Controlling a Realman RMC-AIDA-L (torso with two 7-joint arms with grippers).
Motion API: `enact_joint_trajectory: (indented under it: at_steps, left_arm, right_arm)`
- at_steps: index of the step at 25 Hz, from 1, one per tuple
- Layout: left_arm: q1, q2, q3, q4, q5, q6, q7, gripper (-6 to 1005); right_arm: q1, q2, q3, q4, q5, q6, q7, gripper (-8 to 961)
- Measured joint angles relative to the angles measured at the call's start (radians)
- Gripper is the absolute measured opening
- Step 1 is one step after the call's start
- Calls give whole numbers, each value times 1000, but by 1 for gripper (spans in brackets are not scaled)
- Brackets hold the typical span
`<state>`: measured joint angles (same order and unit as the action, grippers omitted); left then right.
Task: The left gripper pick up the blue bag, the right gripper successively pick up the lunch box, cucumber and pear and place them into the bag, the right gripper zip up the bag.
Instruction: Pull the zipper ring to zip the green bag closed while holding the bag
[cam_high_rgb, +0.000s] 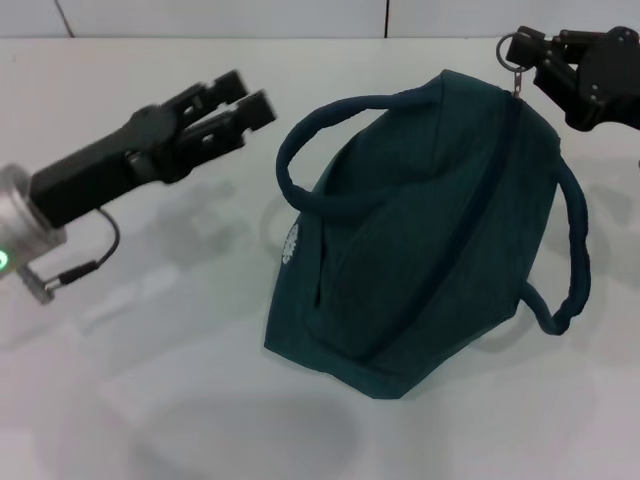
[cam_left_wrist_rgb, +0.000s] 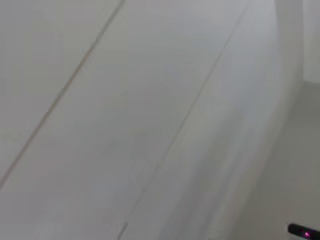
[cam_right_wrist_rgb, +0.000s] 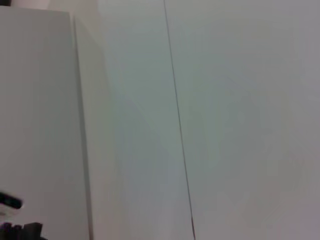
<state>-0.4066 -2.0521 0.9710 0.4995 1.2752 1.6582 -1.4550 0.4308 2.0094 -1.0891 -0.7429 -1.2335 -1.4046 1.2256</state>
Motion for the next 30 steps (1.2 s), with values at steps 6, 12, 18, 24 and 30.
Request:
enact_joint_trajectory:
  at_steps: [6,12,18,24,30]
  left_arm:
    - [-57,16,0,27,23,-18,-50,893]
    - [-78,37,0,37,25,-19,-104,887]
    - [-81,38,3,128,91,-17,-196,881]
    - [-94,34,5,140,110,-20,-248,876]
    - [-140,22,6,141,214,-91,-367,870]
  right_arm:
    - [21,0,-3,6,-2,0,-2,32]
    - [23,2,-4,-4,5,-20,9,32]
    - [41,2,-3,1,29,-21,10,33]
    - [77,5,-18,-1,32,-29,10,33]
    - [87,7,-25,6,32,-25,7,34]
